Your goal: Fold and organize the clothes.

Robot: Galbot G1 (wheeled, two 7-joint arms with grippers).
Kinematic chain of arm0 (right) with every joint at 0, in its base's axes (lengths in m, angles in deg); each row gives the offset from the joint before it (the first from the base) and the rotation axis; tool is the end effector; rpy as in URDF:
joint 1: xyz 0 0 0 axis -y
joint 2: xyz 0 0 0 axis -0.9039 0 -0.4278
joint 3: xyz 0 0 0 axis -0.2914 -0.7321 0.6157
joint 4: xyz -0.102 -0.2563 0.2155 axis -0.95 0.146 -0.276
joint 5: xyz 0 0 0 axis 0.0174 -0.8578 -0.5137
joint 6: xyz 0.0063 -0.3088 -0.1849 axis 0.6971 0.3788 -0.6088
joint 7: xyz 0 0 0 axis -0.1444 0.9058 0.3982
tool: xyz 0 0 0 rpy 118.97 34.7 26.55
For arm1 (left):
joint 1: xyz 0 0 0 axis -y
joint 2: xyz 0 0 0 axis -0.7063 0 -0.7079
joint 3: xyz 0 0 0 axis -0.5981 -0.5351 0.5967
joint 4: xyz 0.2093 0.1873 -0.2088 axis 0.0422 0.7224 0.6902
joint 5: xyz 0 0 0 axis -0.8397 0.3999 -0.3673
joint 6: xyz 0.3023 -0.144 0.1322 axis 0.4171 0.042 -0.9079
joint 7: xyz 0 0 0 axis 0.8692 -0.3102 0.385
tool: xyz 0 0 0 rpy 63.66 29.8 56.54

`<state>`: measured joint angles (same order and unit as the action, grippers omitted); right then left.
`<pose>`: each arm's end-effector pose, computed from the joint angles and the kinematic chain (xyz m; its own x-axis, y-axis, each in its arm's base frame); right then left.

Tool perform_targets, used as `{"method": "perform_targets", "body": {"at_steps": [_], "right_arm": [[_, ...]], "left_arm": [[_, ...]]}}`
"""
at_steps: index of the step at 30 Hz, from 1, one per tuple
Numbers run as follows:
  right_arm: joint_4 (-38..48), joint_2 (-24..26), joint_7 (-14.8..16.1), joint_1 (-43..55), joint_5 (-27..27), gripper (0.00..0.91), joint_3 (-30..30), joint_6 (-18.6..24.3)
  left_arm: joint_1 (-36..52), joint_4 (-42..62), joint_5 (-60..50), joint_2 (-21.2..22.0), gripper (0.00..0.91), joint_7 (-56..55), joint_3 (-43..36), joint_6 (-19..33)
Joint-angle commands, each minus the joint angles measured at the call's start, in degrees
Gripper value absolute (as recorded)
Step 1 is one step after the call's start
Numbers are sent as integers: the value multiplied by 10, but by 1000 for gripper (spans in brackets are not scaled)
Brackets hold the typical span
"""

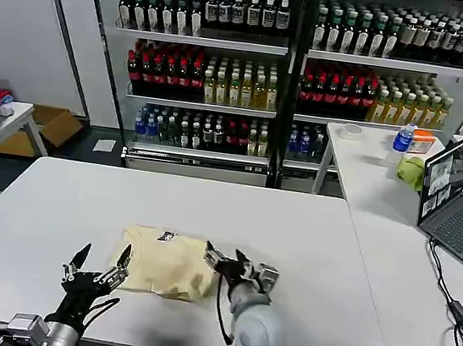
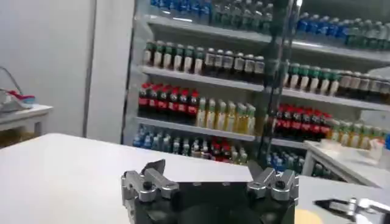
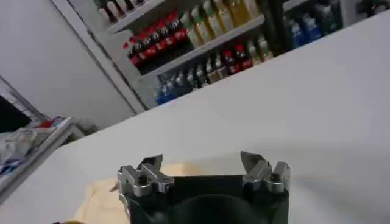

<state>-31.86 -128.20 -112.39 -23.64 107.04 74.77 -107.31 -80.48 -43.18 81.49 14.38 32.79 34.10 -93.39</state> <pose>0.3175 0.1396 -0.2662 -0.8425 -0.3658 0.3955 -0.1536 0.8668 0.4744 0.1621 0.0511 -0.2527 -0.9912 0.0118 0.1315 -0.0098 0.9867 -0.1622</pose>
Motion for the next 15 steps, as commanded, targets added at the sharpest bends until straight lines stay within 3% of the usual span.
{"method": "perform_targets", "body": {"at_steps": [1,2,3,5,7,15], "right_arm": [[99,-60,-13,75,57,907,-32,-7],[101,-61,-13,75,57,907,-33,-6],[102,-62,-13,75,57,836,-34,-5],[104,-63,-15,74,57,343,-34,-1],[104,-63,-18,73,58,30,-33,2],[98,-53,-18,72,58,0,-25,7]], "left_arm": [[-26,-15,3,14,907,-3,27,4],[-25,-15,2,14,907,-3,26,4],[-25,-15,2,15,907,-3,25,4],[-22,-13,2,15,907,-3,24,3],[-20,-11,2,15,907,-3,24,2],[-16,-8,3,15,907,-3,20,2]]}}
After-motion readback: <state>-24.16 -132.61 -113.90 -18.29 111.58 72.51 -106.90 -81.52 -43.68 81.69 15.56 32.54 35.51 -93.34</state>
